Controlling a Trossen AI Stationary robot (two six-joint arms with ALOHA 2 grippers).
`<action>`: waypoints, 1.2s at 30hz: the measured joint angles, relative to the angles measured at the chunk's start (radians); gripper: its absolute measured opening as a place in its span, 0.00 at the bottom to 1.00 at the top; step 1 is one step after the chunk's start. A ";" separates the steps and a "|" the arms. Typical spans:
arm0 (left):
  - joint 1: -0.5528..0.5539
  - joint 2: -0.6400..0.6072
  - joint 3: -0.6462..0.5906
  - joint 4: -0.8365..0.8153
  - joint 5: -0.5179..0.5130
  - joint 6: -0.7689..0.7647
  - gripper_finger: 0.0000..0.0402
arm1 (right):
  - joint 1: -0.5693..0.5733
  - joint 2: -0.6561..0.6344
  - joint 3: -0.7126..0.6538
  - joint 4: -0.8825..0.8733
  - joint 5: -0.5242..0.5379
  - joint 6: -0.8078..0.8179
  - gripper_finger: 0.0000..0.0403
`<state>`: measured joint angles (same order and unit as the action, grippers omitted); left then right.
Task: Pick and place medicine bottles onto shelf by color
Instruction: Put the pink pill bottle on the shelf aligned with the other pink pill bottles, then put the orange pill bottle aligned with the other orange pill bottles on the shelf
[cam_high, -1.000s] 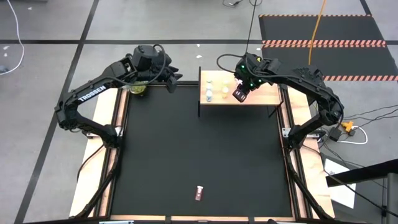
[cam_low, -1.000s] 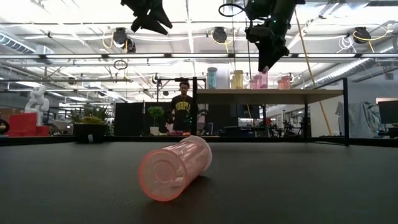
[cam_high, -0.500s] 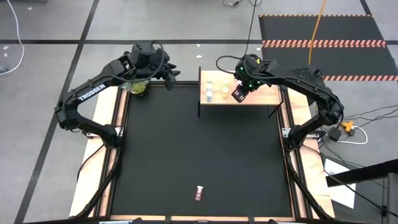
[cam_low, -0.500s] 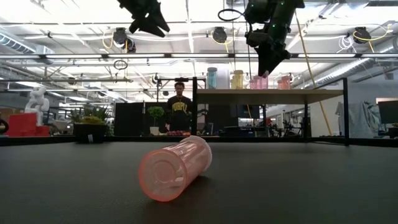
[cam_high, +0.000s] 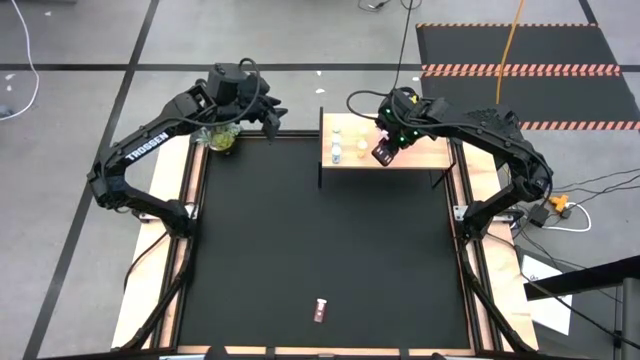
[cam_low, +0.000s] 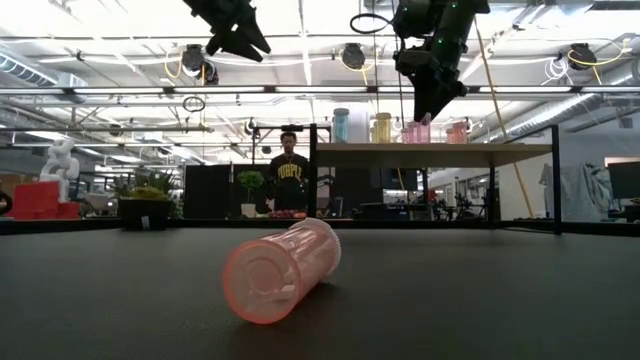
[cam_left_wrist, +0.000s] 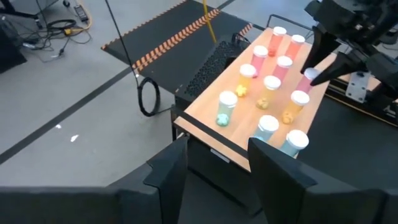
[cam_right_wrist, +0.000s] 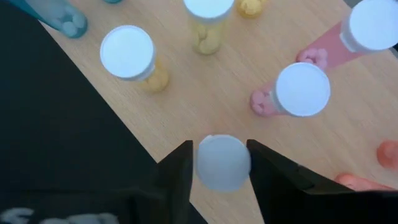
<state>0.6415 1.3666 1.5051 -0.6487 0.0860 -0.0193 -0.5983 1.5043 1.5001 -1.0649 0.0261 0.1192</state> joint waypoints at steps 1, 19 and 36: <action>0.002 0.000 0.000 0.000 0.000 0.000 0.43 | 0.000 0.000 -0.001 -0.001 0.000 0.000 0.36; -0.175 0.001 0.000 -0.005 -0.048 0.058 0.57 | 0.063 -0.251 -0.002 0.059 0.006 0.118 0.58; -0.771 0.059 -0.015 -0.046 -0.391 -0.711 0.55 | 0.676 -0.372 -0.307 0.547 -0.027 0.489 0.58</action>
<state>-0.1299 1.4260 1.4901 -0.6949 -0.3054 -0.7299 0.0781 1.1320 1.1931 -0.5176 -0.0011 0.6083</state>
